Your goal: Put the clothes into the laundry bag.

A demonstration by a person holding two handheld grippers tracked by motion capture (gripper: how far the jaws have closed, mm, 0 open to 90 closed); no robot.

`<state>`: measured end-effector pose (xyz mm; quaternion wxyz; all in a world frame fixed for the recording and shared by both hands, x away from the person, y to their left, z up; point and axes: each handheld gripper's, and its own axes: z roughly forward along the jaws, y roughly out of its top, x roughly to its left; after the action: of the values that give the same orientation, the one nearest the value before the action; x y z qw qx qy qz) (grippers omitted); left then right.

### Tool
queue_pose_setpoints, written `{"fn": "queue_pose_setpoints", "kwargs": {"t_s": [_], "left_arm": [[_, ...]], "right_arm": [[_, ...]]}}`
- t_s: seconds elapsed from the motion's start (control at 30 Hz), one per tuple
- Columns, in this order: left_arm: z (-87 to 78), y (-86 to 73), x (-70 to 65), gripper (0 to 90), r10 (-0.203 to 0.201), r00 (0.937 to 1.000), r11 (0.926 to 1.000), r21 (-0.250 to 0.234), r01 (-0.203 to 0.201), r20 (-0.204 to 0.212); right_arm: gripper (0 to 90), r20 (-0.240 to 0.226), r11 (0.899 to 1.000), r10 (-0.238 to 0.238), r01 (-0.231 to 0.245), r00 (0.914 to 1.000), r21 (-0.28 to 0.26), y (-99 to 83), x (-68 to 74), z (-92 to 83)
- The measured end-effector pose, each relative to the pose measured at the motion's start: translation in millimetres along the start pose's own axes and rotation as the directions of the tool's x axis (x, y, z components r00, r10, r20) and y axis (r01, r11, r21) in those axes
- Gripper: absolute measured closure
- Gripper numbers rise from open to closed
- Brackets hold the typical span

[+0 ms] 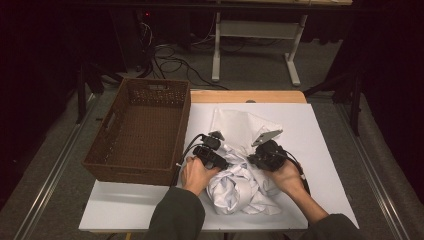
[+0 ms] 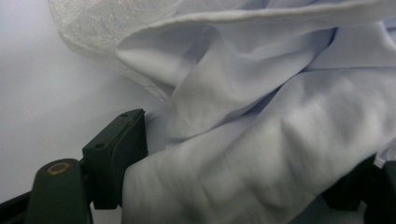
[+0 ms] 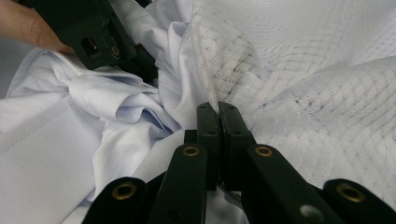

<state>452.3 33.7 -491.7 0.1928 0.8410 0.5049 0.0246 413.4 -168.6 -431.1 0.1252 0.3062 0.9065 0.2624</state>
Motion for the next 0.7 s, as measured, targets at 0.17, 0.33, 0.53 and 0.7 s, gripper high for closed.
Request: {"fn": "queue_pose_setpoints", "kwargs": {"t_s": [0.17,0.33,0.53,0.7], "left_arm": [[-4.2,-2.5,-2.4,41.9,0.023,0.9987,0.9995,-0.023,-0.022,0.046],[-6.7,-5.9,-5.0,65.2,0.037,0.9938,0.9976,-0.063,-0.030,0.105],[-15.2,-8.2,-7.7,73.7,0.064,0.9922,0.9940,-0.095,-0.054,0.107],[-23.9,-10.8,-10.5,75.6,0.084,0.9914,0.9891,-0.129,-0.071,0.100]], "right_arm": [[89.5,0.001,1.000,-0.001,0.001,1.0000,-0.006,-1.2,0.6,1.1],[89.4,-0.004,1.000,0.001,-0.001,1.0000,-0.010,-0.8,-0.4,-0.4],[89.4,-0.003,1.000,0.003,-0.003,1.0000,-0.020,-1.1,-2.0,-0.3],[89.4,-0.004,1.000,0.013,-0.013,0.9999,-0.018,-1.0,-3.3,-1.4]]}}
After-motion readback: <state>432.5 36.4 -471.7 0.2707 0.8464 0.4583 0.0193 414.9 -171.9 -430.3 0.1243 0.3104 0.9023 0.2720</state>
